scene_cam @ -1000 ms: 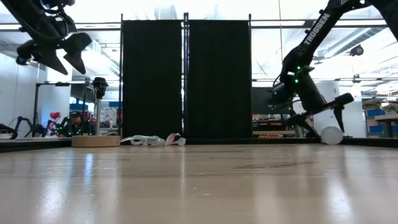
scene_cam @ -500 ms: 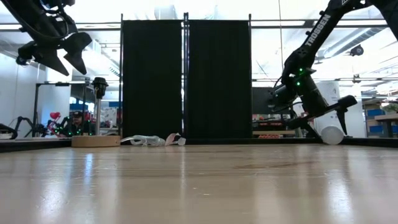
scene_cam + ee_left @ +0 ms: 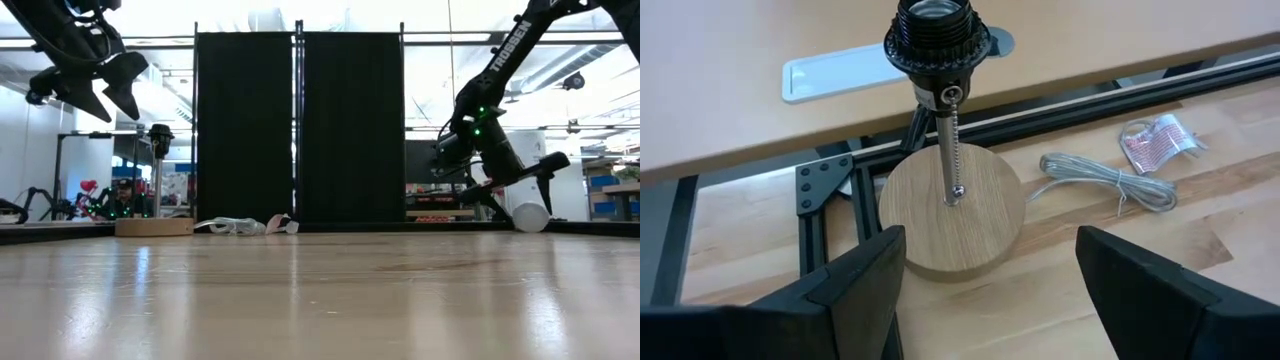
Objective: Screw lightbulb
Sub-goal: Move the lightbulb to the center of the table
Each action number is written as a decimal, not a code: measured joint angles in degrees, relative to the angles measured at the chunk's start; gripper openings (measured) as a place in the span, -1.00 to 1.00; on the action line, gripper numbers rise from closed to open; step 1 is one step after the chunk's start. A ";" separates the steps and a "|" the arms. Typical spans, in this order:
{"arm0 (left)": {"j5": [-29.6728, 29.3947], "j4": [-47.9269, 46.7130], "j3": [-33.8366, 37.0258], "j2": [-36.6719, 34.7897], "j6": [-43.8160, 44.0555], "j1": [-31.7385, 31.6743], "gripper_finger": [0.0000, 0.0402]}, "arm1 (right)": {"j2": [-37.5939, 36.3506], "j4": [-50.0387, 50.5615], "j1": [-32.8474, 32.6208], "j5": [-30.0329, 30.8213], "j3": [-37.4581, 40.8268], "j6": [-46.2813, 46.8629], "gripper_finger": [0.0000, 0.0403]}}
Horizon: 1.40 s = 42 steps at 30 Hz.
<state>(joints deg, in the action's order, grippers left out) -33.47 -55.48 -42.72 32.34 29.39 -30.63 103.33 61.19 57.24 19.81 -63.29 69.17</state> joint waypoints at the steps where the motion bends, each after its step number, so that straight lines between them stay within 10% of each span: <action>1: 0.01 0.00 0.00 0.00 -0.02 0.00 0.41 | 0.00 0.01 0.02 0.36 0.02 0.37 0.50; 30: 0.09 -0.04 0.00 0.31 -0.44 0.00 0.41 | -2.86 0.37 -1.99 -0.27 -0.15 1.93 0.30; 42: -1.80 -0.05 0.44 0.59 -0.68 -0.02 0.41 | -4.42 -0.07 -15.94 -7.79 -2.05 4.44 0.32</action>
<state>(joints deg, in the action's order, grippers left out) -35.28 -55.53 -42.28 32.93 28.71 -30.65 98.91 61.12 41.30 12.02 -65.34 73.62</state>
